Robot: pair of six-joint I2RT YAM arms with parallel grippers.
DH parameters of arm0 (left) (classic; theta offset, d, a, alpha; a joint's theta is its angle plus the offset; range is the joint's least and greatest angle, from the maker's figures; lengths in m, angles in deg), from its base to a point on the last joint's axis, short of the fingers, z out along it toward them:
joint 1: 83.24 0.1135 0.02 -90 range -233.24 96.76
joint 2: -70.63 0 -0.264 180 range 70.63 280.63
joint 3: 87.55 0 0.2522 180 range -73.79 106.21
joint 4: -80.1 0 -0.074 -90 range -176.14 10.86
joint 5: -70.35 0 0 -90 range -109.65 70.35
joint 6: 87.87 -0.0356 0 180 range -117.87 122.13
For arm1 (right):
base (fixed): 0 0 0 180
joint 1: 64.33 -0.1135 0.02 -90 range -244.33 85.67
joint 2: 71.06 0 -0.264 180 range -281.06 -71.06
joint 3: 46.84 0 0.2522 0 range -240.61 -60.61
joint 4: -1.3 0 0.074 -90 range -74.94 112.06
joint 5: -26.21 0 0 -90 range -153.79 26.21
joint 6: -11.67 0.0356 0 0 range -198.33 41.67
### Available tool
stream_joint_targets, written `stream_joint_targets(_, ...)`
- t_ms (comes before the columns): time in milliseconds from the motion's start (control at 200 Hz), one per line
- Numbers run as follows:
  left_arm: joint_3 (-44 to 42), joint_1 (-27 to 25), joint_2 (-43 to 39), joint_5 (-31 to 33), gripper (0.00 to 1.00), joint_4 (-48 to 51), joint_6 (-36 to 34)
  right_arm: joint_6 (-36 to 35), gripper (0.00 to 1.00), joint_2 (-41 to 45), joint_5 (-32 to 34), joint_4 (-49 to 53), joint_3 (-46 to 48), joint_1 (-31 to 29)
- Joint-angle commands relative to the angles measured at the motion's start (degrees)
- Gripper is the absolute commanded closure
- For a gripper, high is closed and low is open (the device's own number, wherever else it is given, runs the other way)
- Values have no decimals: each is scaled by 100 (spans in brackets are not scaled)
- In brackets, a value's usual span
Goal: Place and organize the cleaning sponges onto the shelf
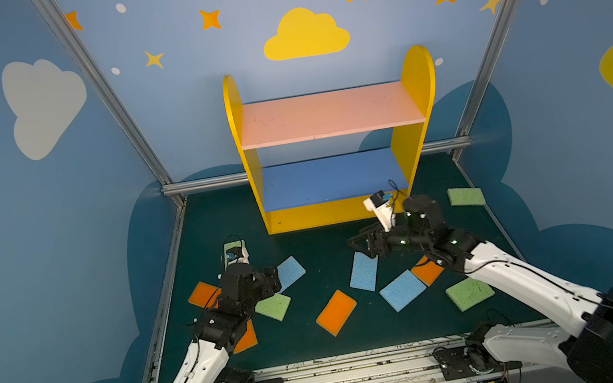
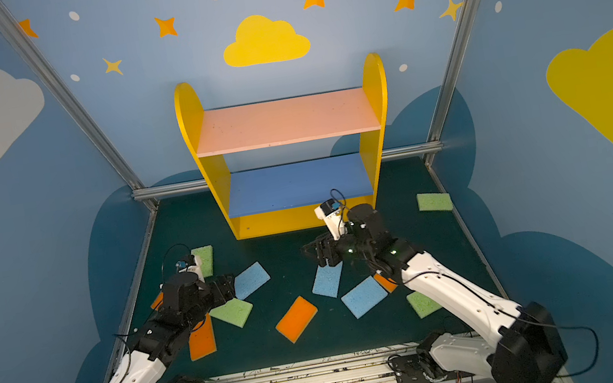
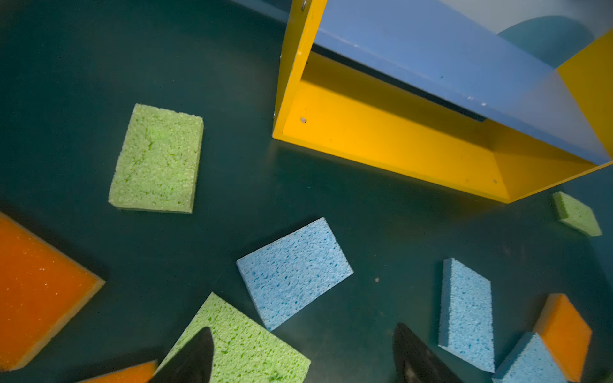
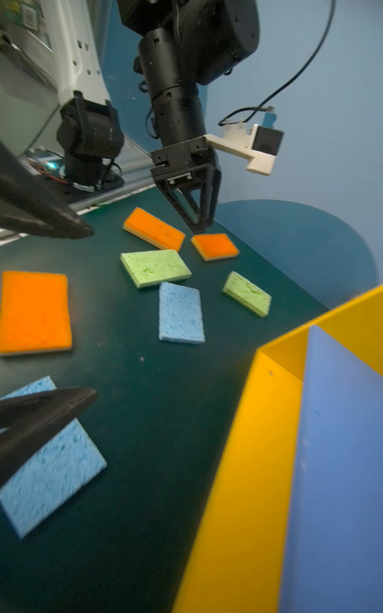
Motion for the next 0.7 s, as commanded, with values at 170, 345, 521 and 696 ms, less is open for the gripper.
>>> stream_joint_targets(170,-717,-189,-797,152,37,190,1304,-419,36,-1856,-963,78,-1006,-738)
stream_joint_targets(345,-968,-397,-1007,382,34,547,1675,-463,41,-2871,-1374,500,-1719,-751)
stream_joint_targets(521,-1339,-491,-1430,242,29,758,1920,-448,42,-3591,-1341,553,-2108,-1101)
stream_joint_targets(696,-1868,-482,-1562,-116,30,604,2240,-331,43,-4162,-1263,436,-2472,-1418)
